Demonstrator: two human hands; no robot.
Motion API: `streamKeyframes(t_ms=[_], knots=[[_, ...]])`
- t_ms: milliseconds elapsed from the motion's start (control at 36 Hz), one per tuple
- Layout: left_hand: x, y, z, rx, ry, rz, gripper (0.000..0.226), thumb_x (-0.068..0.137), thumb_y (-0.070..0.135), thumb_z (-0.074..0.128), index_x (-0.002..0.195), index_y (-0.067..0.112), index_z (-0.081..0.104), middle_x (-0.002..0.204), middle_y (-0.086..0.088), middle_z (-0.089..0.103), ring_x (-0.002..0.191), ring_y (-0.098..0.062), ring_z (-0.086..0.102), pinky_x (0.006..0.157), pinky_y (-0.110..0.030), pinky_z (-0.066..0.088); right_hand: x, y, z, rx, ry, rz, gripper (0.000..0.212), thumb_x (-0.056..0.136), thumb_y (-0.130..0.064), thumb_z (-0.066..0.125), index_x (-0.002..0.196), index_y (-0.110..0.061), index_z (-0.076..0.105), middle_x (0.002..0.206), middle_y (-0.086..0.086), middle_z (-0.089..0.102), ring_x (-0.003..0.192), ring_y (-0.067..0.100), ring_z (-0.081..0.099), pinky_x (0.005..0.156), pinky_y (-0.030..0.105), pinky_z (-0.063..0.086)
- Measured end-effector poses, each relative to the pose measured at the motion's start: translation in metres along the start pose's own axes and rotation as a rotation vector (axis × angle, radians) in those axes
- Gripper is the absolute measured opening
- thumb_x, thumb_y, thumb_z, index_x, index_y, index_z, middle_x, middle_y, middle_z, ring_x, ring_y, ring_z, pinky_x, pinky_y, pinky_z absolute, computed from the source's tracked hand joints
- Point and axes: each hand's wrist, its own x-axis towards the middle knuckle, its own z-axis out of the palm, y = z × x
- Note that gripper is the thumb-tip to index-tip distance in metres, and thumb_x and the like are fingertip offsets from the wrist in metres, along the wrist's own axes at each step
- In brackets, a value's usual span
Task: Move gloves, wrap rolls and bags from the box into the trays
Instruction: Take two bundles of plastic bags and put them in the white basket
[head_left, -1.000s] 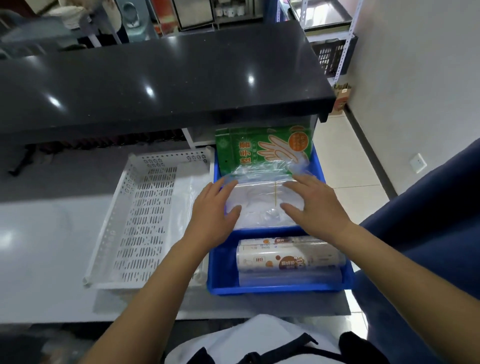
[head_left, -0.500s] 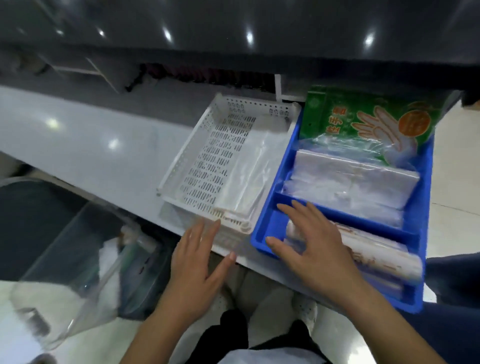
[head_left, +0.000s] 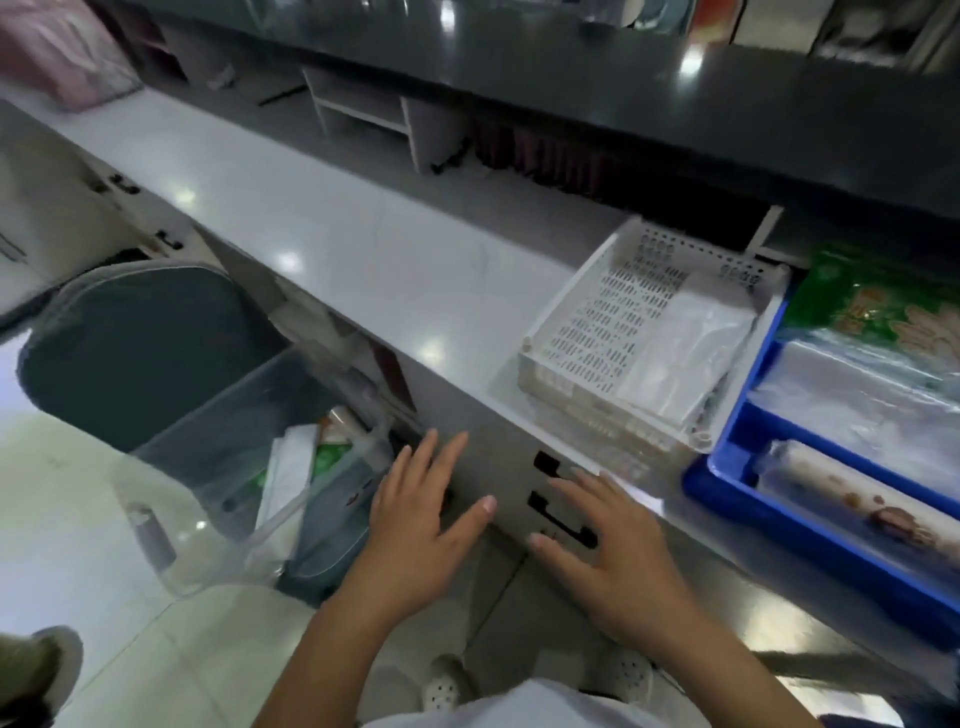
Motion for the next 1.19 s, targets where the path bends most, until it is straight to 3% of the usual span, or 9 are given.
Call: streamKeyframes(t_ms=[111, 333, 472, 667, 806, 917, 1083, 1139, 1194], knots=[[-0.025, -0.064, -0.016, -0.024, -0.016, -0.135, 0.077, 0.087, 0.071, 0.040, 0.152, 0.047, 0.007, 0.163, 0.019, -0.005, 0.149, -0.010, -0.012, 0.122, -0.044, 0.004, 0.004, -0.035, 0.037, 0.031, -0.004, -0.013, 0.058, 0.084, -0.064, 0.056, 0.137, -0.042, 0.047, 0.150, -0.020, 0.035, 0.146, 0.006, 0.020, 0.118, 0.036, 0.020], [-0.065, -0.154, -0.041, -0.140, 0.012, -0.272, 0.078, 0.087, 0.070, 0.041, 0.153, 0.042, 0.010, 0.164, 0.013, 0.004, 0.151, -0.014, -0.002, 0.122, -0.047, 0.010, 0.014, -0.100, 0.097, 0.026, -0.072, -0.118, 0.068, 0.076, -0.076, 0.049, 0.133, -0.039, 0.054, 0.140, -0.023, 0.039, 0.135, -0.008, 0.022, 0.110, 0.017, 0.017], [-0.068, -0.183, -0.054, -0.208, 0.046, -0.324, 0.075, 0.089, 0.066, 0.045, 0.153, 0.040, 0.014, 0.164, 0.011, 0.007, 0.150, -0.015, 0.002, 0.121, -0.046, 0.013, 0.035, -0.133, 0.115, 0.005, -0.140, -0.144, 0.052, 0.085, -0.052, 0.062, 0.134, -0.038, 0.054, 0.144, -0.023, 0.040, 0.137, -0.006, 0.025, 0.113, 0.023, 0.025], [-0.061, -0.223, -0.077, -0.219, 0.114, -0.425, 0.073, 0.090, 0.063, 0.047, 0.153, 0.039, 0.017, 0.163, 0.009, 0.013, 0.150, -0.016, 0.007, 0.121, -0.044, 0.015, 0.089, -0.169, 0.152, -0.084, -0.329, -0.233, 0.058, 0.087, -0.054, 0.057, 0.142, -0.036, 0.045, 0.151, -0.016, 0.036, 0.137, -0.006, 0.024, 0.112, 0.019, 0.021], [-0.049, -0.251, -0.114, -0.230, 0.132, -0.581, 0.073, 0.091, 0.061, 0.046, 0.153, 0.040, 0.012, 0.164, 0.010, 0.007, 0.151, -0.017, 0.002, 0.122, -0.045, 0.012, 0.156, -0.202, 0.183, -0.074, -0.457, -0.313, 0.061, 0.088, -0.051, 0.061, 0.143, -0.030, 0.045, 0.150, -0.009, 0.039, 0.140, 0.009, 0.032, 0.117, 0.035, 0.029], [-0.032, -0.274, -0.147, -0.237, 0.156, -0.679, 0.072, 0.092, 0.059, 0.046, 0.153, 0.039, 0.013, 0.164, 0.010, 0.007, 0.151, -0.016, 0.003, 0.122, -0.045, 0.012, 0.215, -0.234, 0.208, -0.067, -0.527, -0.367, 0.060, 0.088, -0.047, 0.063, 0.142, -0.027, 0.047, 0.150, -0.005, 0.042, 0.138, 0.010, 0.035, 0.114, 0.029, 0.030], [0.000, -0.319, -0.170, -0.229, 0.143, -0.799, 0.081, 0.084, 0.071, 0.044, 0.153, 0.039, 0.016, 0.164, 0.008, 0.012, 0.150, -0.017, 0.009, 0.121, -0.044, 0.014, 0.295, -0.262, 0.256, -0.020, -0.658, -0.370, 0.057, 0.087, -0.041, 0.066, 0.138, -0.022, 0.051, 0.146, -0.001, 0.048, 0.135, 0.015, 0.042, 0.111, 0.034, 0.035], [0.015, -0.330, -0.172, -0.271, 0.147, -0.825, 0.080, 0.086, 0.066, 0.049, 0.153, 0.034, 0.021, 0.161, 0.007, 0.019, 0.147, -0.016, 0.017, 0.120, -0.039, 0.018, 0.321, -0.264, 0.273, -0.055, -0.726, -0.339, 0.058, 0.087, -0.040, 0.067, 0.139, -0.021, 0.051, 0.146, -0.001, 0.048, 0.135, 0.016, 0.043, 0.109, 0.031, 0.035], [0.030, -0.338, -0.170, -0.351, 0.149, -0.828, 0.068, 0.094, 0.049, 0.056, 0.151, 0.028, 0.027, 0.150, 0.014, 0.029, 0.135, -0.005, 0.027, 0.107, -0.021, 0.023, 0.343, -0.263, 0.291, -0.108, -0.802, -0.301, 0.058, 0.087, -0.041, 0.067, 0.139, -0.022, 0.050, 0.146, -0.001, 0.048, 0.134, 0.018, 0.044, 0.107, 0.032, 0.037]])
